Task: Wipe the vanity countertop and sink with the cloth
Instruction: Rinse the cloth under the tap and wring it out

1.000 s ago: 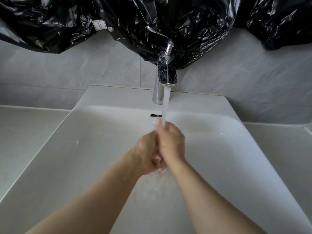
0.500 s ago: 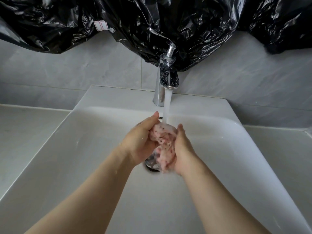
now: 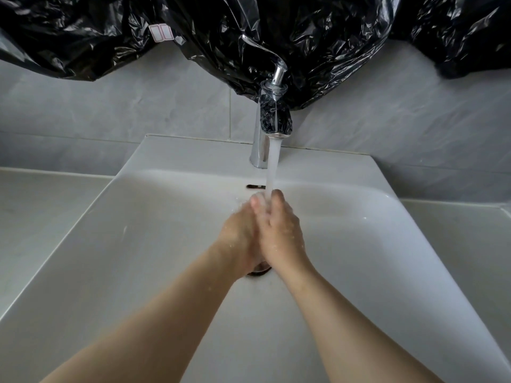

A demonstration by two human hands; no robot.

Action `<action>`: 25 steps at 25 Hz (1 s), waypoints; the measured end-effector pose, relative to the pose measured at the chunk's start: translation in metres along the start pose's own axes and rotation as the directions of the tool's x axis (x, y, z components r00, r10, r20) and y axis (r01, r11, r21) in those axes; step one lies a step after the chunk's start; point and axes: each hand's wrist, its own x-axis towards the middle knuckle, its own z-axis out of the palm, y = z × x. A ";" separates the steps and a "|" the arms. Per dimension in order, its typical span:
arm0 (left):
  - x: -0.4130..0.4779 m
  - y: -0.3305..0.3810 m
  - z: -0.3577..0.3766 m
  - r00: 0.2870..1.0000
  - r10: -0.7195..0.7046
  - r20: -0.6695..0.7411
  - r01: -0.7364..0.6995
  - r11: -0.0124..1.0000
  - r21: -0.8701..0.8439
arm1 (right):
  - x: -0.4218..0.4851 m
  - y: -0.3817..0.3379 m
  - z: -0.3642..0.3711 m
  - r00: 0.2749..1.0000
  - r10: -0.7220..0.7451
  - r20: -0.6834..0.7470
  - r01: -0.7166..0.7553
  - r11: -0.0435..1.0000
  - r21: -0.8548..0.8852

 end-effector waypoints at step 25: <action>0.002 0.011 -0.028 0.904 0.387 0.182 -0.400 0.915 0.042 | 0.007 0.008 -0.023 0.919 0.387 -0.071 -0.329 0.855 0.400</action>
